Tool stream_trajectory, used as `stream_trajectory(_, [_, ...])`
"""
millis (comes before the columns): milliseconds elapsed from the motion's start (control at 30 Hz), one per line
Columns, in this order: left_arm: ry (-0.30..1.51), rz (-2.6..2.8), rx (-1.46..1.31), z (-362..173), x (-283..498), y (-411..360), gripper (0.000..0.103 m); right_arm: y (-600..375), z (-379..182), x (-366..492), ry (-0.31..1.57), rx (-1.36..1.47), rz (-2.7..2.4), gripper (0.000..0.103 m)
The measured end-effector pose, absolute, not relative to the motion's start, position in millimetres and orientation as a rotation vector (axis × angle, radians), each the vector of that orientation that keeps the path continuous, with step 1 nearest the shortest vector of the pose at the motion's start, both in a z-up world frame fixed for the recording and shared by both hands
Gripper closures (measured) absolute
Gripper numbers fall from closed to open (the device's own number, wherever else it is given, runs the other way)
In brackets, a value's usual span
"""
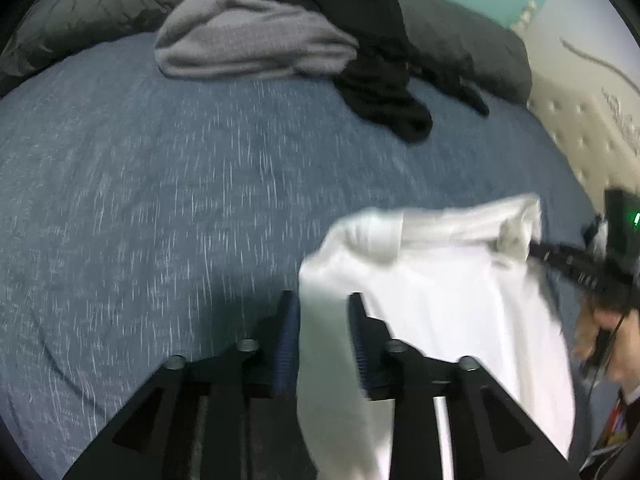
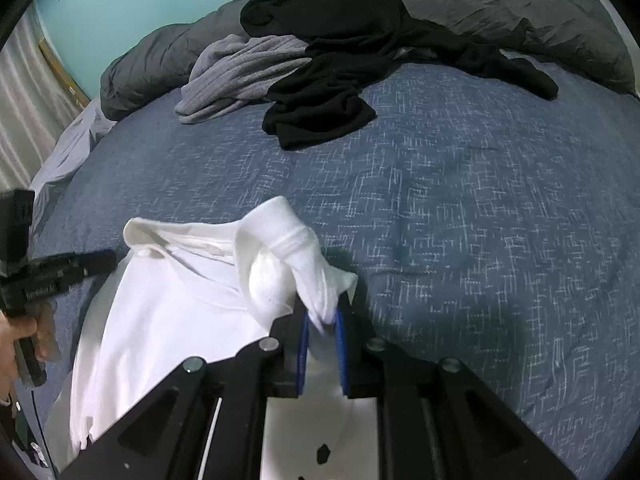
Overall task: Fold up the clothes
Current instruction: 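Lower the shirt onto the bed, collar first, with both grippers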
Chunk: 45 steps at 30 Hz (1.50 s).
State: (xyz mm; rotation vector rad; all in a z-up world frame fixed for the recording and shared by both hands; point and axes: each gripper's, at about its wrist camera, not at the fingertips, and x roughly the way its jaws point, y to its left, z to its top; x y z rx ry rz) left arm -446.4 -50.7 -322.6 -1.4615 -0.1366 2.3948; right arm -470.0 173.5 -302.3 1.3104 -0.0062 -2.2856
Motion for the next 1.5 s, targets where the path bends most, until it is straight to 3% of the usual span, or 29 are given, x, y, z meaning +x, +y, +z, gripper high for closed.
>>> stream_trajectory(167, [-0.127,2.37,-1.512,-337.1,-443.6,-47.1,0.067,174.9,-302.6,-462.6,-0.001,1.306,-2.279,0.091])
stream_trajectory(500, [-0.133,2.326,-1.537,-347.1,-447.2,-29.1,0.028,179.1,-305.8,-459.5,-0.017,1.305,-2.275,0.091])
stream_trajectory(633, [-0.071,2.347,-1.535,-348.4,-446.4,-22.3,0.029,182.7,-305.5,-458.4,-0.022,1.305,-2.275,0.091])
stream_trajectory(667, [-0.067,2.356,-1.531,-347.7,-445.7,-22.6,0.03,183.9,-305.3,-458.0,-0.023,1.305,-2.276,0.091])
stream_trajectory(700, [-0.057,2.369,-1.525,-346.5,-444.4,-23.3,0.038,185.3,-305.2,-457.4,-0.025,1.306,-2.276,0.091])
stream_trajectory(733, [-0.042,2.384,-1.519,-345.0,-442.8,-24.2,0.051,186.5,-305.2,-456.9,-0.027,1.306,-2.276,0.09])
stream_trajectory(767, [-0.039,2.388,-1.51,-343.3,-441.1,-25.3,0.056,187.6,-305.2,-456.1,-0.03,1.306,-2.276,0.09])
stream_trajectory(833, [-0.046,2.377,-1.491,-339.9,-436.0,-27.1,0.082,188.9,-305.1,-454.2,-0.03,1.307,-2.276,0.09])
stream_trajectory(933, [0.0,2.371,-1.466,-337.5,-423.3,-21.9,0.097,190.8,-304.7,-451.0,-0.035,1.307,-2.279,0.09])
stream_trajectory(1500, [-0.017,2.417,-1.417,-309.0,-424.3,-41.6,0.098,190.7,-292.6,-445.2,0.008,1.259,-2.298,0.092])
